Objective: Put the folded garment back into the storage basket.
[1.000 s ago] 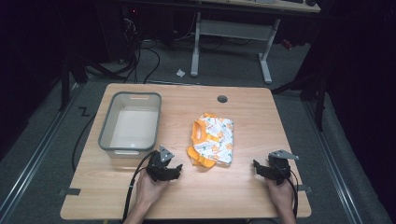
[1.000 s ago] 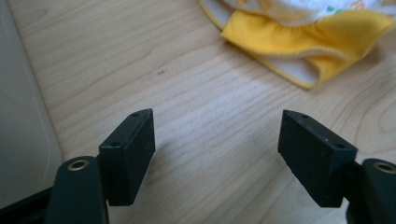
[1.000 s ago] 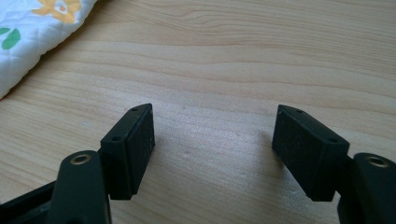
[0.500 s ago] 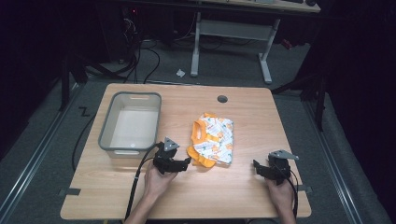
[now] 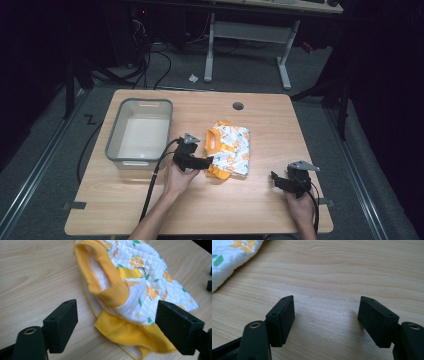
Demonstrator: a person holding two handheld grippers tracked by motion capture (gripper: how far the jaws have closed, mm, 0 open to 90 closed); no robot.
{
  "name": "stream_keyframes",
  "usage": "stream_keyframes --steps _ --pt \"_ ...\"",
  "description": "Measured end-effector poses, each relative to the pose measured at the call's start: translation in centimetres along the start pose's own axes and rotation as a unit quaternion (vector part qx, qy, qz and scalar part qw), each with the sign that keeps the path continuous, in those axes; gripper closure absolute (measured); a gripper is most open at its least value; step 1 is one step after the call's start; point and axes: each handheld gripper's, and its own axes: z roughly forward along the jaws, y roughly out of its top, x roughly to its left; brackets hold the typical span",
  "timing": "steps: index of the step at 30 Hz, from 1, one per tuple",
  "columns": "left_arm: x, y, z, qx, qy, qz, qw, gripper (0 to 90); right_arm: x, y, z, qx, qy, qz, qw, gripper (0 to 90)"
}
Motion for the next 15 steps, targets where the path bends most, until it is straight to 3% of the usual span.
stream_keyframes --steps 7,15 --pt "0.3 1.5 2.0 0.019 0.003 -0.003 0.9998 13.9 0.0 0.0 0.0 0.000 0.000 0.000 1.0000 30.1" --pt "0.2 2.7 3.8 0.025 0.010 -0.003 0.9996 11.5 0.0 0.0 0.0 0.000 0.000 0.000 1.0000 30.1"
